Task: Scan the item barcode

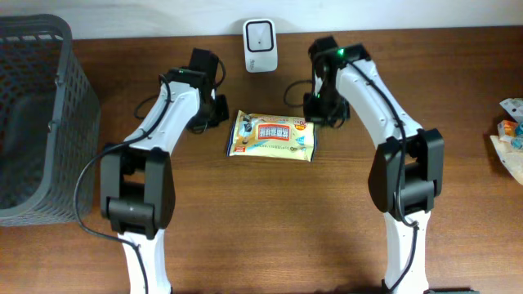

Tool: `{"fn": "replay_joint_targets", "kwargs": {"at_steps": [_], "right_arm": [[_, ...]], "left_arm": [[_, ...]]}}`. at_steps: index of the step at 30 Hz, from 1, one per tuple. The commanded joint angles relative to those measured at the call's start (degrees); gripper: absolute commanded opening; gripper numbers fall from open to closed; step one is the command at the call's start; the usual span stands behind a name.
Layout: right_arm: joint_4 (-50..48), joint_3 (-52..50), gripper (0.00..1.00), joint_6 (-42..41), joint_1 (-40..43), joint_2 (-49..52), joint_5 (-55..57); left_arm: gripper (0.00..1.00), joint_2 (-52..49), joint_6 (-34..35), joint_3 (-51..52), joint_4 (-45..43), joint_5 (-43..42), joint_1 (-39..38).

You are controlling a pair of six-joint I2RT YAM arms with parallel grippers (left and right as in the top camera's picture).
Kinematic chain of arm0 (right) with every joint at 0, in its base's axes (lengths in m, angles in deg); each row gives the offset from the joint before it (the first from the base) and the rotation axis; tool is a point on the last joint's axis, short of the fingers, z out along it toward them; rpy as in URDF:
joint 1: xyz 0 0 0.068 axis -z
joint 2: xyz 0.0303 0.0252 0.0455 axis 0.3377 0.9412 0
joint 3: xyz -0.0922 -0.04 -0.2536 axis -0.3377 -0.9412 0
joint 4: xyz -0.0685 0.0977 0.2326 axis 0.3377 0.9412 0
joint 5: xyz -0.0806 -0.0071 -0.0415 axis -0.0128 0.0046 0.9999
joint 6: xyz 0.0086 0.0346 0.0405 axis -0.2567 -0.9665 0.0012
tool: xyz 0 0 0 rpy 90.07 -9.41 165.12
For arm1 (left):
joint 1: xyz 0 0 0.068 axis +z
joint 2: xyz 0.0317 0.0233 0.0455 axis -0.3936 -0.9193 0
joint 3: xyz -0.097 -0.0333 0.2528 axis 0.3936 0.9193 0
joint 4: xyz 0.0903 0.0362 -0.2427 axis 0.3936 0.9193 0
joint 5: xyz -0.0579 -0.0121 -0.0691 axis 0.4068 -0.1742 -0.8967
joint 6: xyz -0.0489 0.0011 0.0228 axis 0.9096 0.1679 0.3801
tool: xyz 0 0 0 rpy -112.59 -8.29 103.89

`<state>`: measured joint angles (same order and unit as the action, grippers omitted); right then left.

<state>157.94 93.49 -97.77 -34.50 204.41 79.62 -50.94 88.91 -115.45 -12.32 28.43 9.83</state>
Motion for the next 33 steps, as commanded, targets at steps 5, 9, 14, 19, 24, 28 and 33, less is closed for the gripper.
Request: {"fn": "replay_joint_targets", "kwargs": {"at_steps": [5, 9, 14, 19, 24, 28, 33], "right_arm": [[0.9, 3.0, 0.76, 0.6, -0.1, 0.4, 1.0], [-2.1, 1.0, 0.04, 0.6, -0.1, 0.4, -5.5], [-9.7, -5.7, 0.04, -1.9, -0.2, 0.4, -10.8], [-19.1, -16.7, 0.04, -2.1, -0.1, 0.4, -10.3], [-15.6, -17.9, 0.04, -4.6, 0.8, -0.1, -1.0], [-11.9, -12.9, 0.04, -3.3, 1.7, -2.1, -1.1], [-2.9, -3.3, 0.04, 0.4, 1.6, -3.1, -7.8]], "left_arm": [[0.06, 2.6, -0.3, -0.4, 1.3, -3.8, -1.0], [0.0, -0.7, -2.7, -0.4, -3.2, -16.4, -1.6], [0.0, -6.1, -3.3, -0.4, -10.6, -24.4, -3.1], [0.0, -11.1, -3.8, -0.4, -13.7, -19.5, -3.4], [0.0, -9.6, -3.7, -1.2, -8.6, -2.9, -2.1], [0.0, -3.9, -3.7, -3.5, -4.7, -1.8, -0.1], [0.0, 4.1, -3.7, -3.8, 2.1, -5.5, -0.6]]}}
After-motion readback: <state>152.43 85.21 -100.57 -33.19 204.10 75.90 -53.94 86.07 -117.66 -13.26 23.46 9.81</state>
